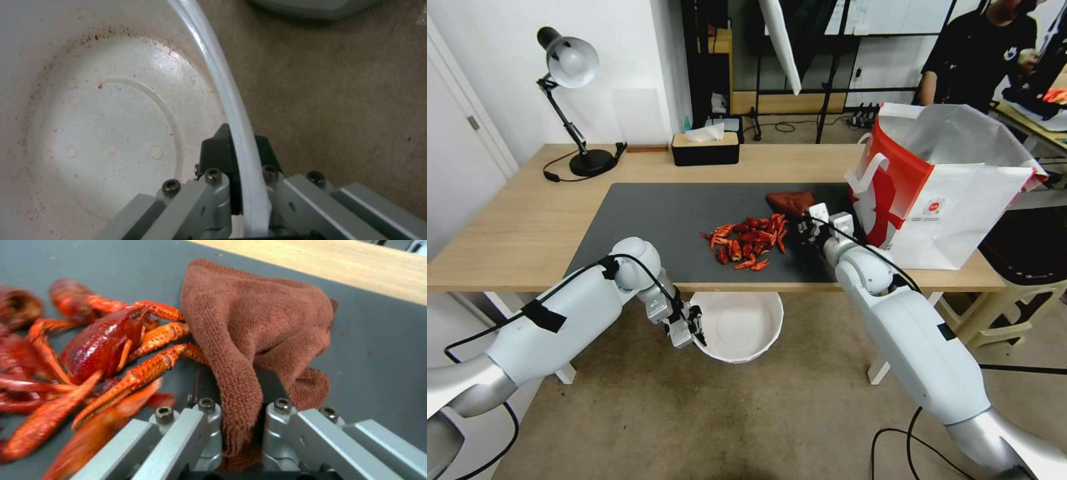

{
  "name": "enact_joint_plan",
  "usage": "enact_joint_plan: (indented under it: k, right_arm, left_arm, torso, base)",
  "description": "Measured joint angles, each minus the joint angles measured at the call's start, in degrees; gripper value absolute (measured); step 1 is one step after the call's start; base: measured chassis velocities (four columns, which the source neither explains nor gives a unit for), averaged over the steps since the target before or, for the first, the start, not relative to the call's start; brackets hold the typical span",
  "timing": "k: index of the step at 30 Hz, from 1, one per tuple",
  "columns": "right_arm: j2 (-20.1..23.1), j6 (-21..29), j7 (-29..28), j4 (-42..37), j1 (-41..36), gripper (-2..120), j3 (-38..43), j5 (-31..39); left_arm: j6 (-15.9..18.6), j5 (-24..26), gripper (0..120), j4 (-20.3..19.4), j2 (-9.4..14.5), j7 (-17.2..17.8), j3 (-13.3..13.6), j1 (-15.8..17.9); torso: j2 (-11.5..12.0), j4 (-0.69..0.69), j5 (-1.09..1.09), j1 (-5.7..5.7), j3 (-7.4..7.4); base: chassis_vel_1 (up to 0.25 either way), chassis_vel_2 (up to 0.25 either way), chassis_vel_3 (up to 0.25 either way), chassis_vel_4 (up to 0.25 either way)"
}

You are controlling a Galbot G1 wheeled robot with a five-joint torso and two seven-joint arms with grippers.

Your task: Sweep shrimp from table into container with towel, then put container into takeout bag.

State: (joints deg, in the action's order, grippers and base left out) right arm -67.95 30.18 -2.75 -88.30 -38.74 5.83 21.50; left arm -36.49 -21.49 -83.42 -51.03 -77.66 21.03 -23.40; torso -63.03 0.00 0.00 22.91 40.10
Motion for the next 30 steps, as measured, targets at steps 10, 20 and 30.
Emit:
enact_joint_plan:
  k: [10,20,30]
  right_arm:
    - [2.97,1.81,3.08,-5.78,-3.13,4,-2.5,1.41]
    - [4.42,2.55,2.94,-12.72,-9.27,4,-3.51,1.08]
    - [4.79,2.51,2.58,-17.47,-14.42,4,-2.02,0.01]
  left_arm:
    - [-0.06,0.26,0,0.5,-0.28,0.29,-0.23,0.43]
    - [-0.04,0.67,0,1.16,-0.6,0.58,-0.36,1.01]
    - [0.12,1.04,0,1.47,-0.62,0.65,-0.48,1.13]
  torso:
    - [0.0,-0.01,0.0,0.0,0.0]
    - [-0.01,0.0,-0.01,0.0,-0.01]
    - [0.0,0.01,0.0,0.0,0.0]
  base:
    - [0.0,0.0,0.0,0.0]
    - [0.0,0.0,0.0,0.0]
    - [0.0,0.0,0.0,0.0]
